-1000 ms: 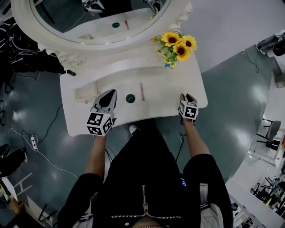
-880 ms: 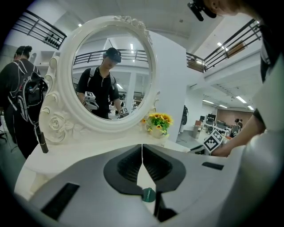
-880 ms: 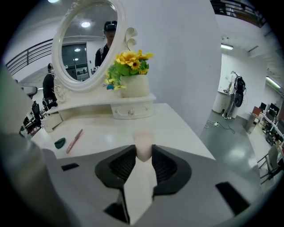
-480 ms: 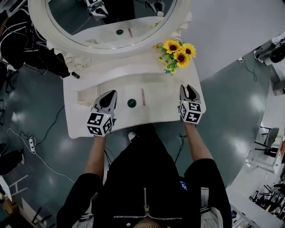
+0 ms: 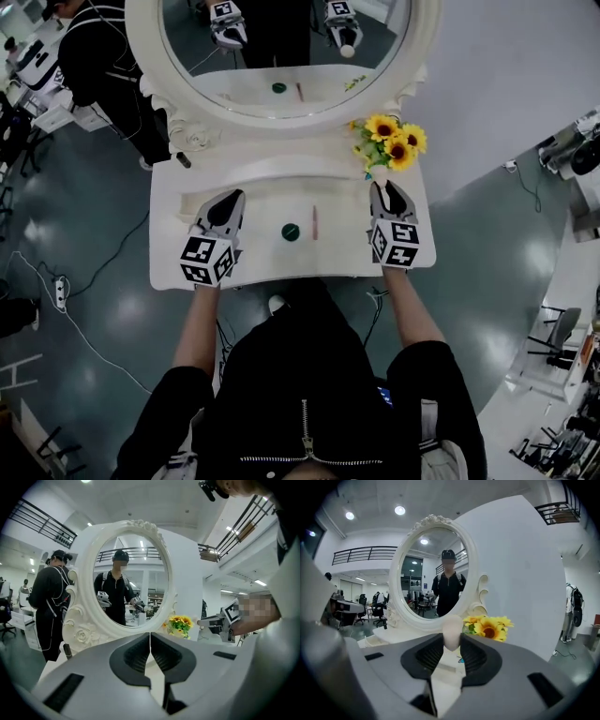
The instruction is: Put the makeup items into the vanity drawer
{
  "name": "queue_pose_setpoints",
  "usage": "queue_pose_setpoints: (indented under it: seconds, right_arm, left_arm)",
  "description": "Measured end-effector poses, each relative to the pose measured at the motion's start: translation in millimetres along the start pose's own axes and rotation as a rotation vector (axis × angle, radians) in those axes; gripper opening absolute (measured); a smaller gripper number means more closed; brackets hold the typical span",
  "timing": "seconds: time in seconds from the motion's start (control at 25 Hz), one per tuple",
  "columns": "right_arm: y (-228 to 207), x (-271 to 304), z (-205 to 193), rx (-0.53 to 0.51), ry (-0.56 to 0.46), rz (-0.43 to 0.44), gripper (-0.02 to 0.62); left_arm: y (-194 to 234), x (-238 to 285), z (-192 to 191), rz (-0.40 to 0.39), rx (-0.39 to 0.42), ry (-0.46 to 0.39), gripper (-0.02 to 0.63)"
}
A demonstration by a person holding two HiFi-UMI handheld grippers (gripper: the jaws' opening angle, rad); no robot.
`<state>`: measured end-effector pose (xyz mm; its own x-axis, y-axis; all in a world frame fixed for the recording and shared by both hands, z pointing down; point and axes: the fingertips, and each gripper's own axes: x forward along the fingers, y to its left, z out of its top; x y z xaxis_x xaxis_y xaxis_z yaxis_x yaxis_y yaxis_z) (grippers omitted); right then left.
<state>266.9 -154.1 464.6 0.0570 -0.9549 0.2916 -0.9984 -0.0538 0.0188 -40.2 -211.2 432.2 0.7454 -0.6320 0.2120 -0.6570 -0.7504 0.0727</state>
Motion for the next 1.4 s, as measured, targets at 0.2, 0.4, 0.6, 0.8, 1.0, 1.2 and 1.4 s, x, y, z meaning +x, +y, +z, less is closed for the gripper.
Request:
queue_pose_setpoints:
  seconds: [0.2, 0.4, 0.6, 0.8, 1.0, 1.2, 1.4]
  right_arm:
    - [51.2, 28.2, 1.3, -0.036, 0.014, 0.108, 0.117]
    - [123.0, 60.4, 6.5, -0.099, 0.019, 0.259, 0.117]
    - [199.1, 82.8, 14.2, -0.157, 0.004, 0.401, 0.117]
    - [259.4, 97.5, 11.3, -0.197, 0.02, 0.523, 0.117]
    - [308.6, 101.3, 9.5, -0.238, 0.033, 0.608, 0.117]
    - [359.3, 112.2, -12.5, -0.281, 0.082, 0.703, 0.117]
    - [397.0, 123.9, -55.6, -0.324, 0.183, 0.776, 0.118]
  left_arm:
    - [34.9, -31.5, -4.5, 0.092, -0.021, -0.017, 0.023]
    - [73.6, -79.3, -18.6, 0.226, -0.055, -0.024, 0.023]
    - [106.7, -128.1, -32.6, 0.347, -0.082, -0.032, 0.023]
    - [124.4, -166.8, -46.9, 0.452, -0.117, -0.03, 0.023]
    - [134.3, -185.8, -50.4, 0.49, -0.137, -0.041, 0.023]
    - [139.4, -191.0, -61.8, 0.517, -0.167, -0.039, 0.023]
    - [139.9, -195.7, -80.9, 0.537, -0.208, -0.016, 0.023]
